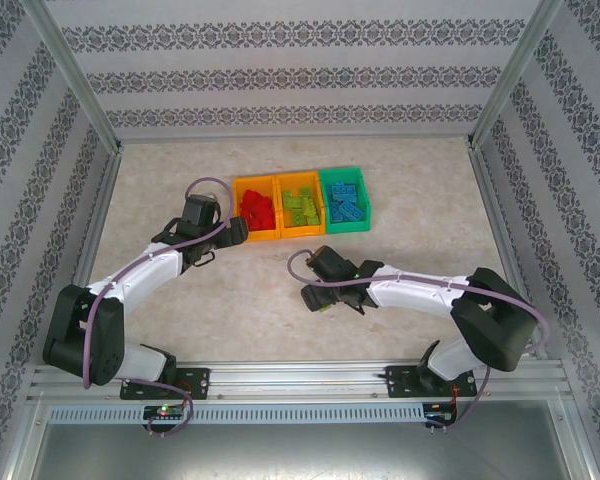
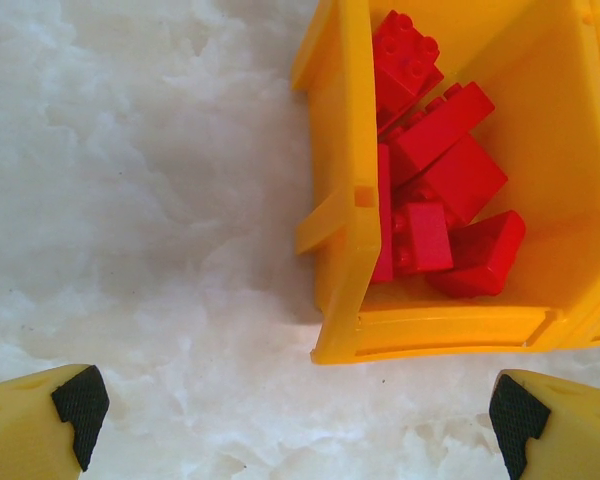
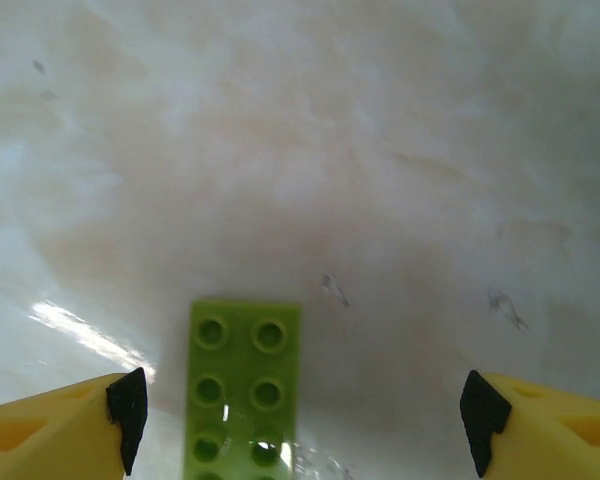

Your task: Sort the legos into containers by color

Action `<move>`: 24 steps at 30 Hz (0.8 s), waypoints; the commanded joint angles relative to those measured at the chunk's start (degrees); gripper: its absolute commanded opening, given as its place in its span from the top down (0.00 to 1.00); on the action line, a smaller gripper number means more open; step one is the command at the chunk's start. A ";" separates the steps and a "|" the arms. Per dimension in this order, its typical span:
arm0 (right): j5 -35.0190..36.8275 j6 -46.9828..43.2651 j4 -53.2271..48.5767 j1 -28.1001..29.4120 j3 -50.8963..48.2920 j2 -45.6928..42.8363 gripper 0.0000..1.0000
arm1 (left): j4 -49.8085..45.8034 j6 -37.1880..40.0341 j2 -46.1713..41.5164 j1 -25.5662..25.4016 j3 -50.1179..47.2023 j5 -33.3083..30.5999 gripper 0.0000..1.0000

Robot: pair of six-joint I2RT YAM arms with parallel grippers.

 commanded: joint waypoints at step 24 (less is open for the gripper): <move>6.59 5.57 -0.44 4.72 -2.37 5.33 0.21 | 1.93 0.79 -1.89 0.63 -1.43 0.02 0.00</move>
